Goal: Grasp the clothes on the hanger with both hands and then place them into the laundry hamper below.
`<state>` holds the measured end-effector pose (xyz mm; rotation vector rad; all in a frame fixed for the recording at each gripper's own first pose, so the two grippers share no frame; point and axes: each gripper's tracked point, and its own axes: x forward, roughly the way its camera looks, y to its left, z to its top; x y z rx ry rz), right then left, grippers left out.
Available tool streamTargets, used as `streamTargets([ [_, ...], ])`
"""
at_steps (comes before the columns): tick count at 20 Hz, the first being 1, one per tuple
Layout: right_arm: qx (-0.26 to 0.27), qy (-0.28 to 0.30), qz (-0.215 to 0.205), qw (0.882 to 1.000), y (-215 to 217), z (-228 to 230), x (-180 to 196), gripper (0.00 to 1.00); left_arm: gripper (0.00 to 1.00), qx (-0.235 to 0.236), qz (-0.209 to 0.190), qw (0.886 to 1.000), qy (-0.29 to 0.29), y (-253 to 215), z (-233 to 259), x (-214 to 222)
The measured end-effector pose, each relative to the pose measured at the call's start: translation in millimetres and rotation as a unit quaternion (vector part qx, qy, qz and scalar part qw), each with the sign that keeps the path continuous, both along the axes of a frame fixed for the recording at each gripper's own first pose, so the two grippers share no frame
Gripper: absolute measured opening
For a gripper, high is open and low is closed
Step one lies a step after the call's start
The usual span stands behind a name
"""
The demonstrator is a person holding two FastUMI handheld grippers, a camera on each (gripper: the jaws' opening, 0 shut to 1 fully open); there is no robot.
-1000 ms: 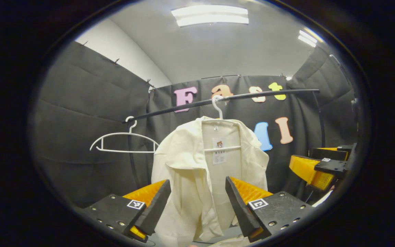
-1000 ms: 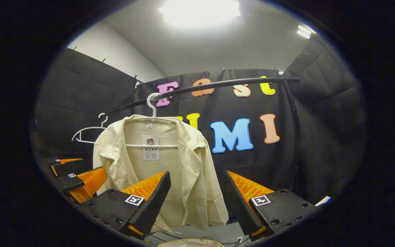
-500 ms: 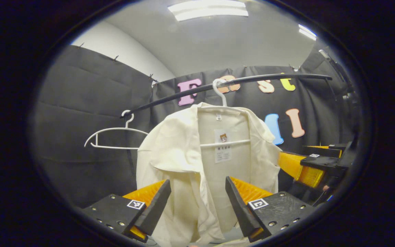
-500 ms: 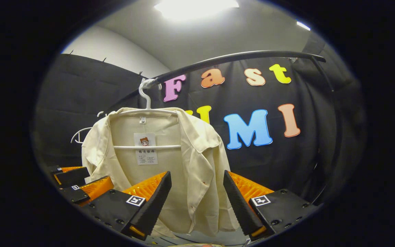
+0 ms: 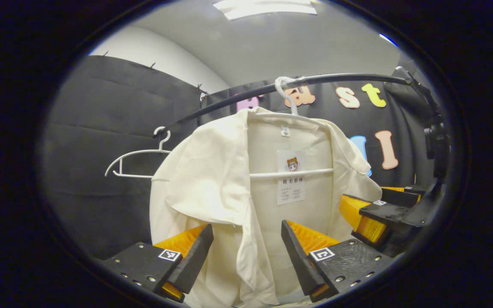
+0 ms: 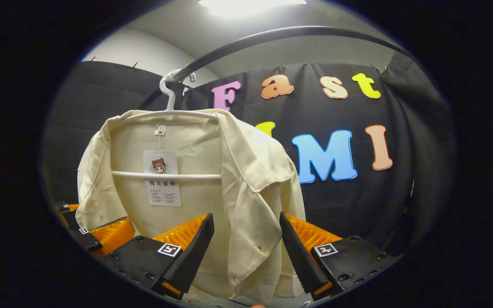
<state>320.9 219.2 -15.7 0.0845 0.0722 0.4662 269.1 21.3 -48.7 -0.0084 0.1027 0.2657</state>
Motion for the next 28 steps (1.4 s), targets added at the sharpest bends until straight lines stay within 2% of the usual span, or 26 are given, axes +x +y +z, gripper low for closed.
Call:
streamTargets([
  [4, -0.009, 0.006, 0.0, 1.0, 10, -9, 22, 0.96, 0.92, 0.003, 0.015, 1.0, 0.016, 3, -11, 19],
  [5, -0.01, 0.009, 0.0, 1.0, 13, -11, 26, 0.96, 0.94, 0.004, 0.02, 1.0, 0.018, 4, -13, 22],
  [11, -0.014, 0.015, -0.016, 1.0, 16, -16, 42, 0.94, 0.91, 0.012, 0.046, 0.998, 0.038, 12, -25, 33],
  [12, -0.016, 0.016, -0.02, 1.0, 16, -17, 44, 0.89, 0.88, 0.011, 0.045, 0.998, 0.046, 11, -29, 33],
  [13, -0.02, 0.015, -0.024, 0.999, 14, -17, 44, 0.68, 0.88, 0.01, 0.053, 0.997, 0.047, 13, -27, 30],
  [14, -0.027, 0.014, -0.03, 0.999, 11, -17, 45, 0.62, 0.77, 0.008, 0.055, 0.997, 0.049, 16, -30, 33],
  [16, -0.035, 0.0, -0.049, 0.998, 2, -13, 49, 0.25, 0.55, 0.003, 0.053, 0.997, 0.055, 19, -33, 32],
  [17, -0.038, -0.002, -0.041, 0.998, 5, -11, 47, 0.1, 0.47, 0.002, 0.051, 0.997, 0.057, 21, -33, 28],
  [18, -0.042, -0.001, -0.033, 0.999, 7, -12, 46, 0.09, 0.4, -0.002, 0.037, 0.998, 0.054, 17, -30, 27],
  [19, -0.038, -0.008, -0.04, 0.998, 5, -10, 50, 0.1, 0.34, 0.002, 0.042, 0.998, 0.053, 20, -28, 24],
  [20, -0.032, -0.015, -0.046, 0.998, 1, -4, 49, 0.04, 0.07, 0.012, 0.047, 0.998, 0.046, 24, -27, 19],
  [22, -0.033, -0.036, -0.069, 0.996, -17, 10, 49, 0.03, 0.02, 0.027, 0.036, 0.999, 0.031, 25, -12, 11],
  [27, -0.046, -0.083, -0.1, 0.991, -35, 39, 45, 0.03, 0.05, 0.082, 0.056, 0.995, 0.006, 42, 23, -12],
  [28, -0.05, -0.093, -0.105, 0.989, -40, 44, 44, 0.0, 0.03, 0.091, 0.06, 0.994, 0.004, 46, 28, -16],
])
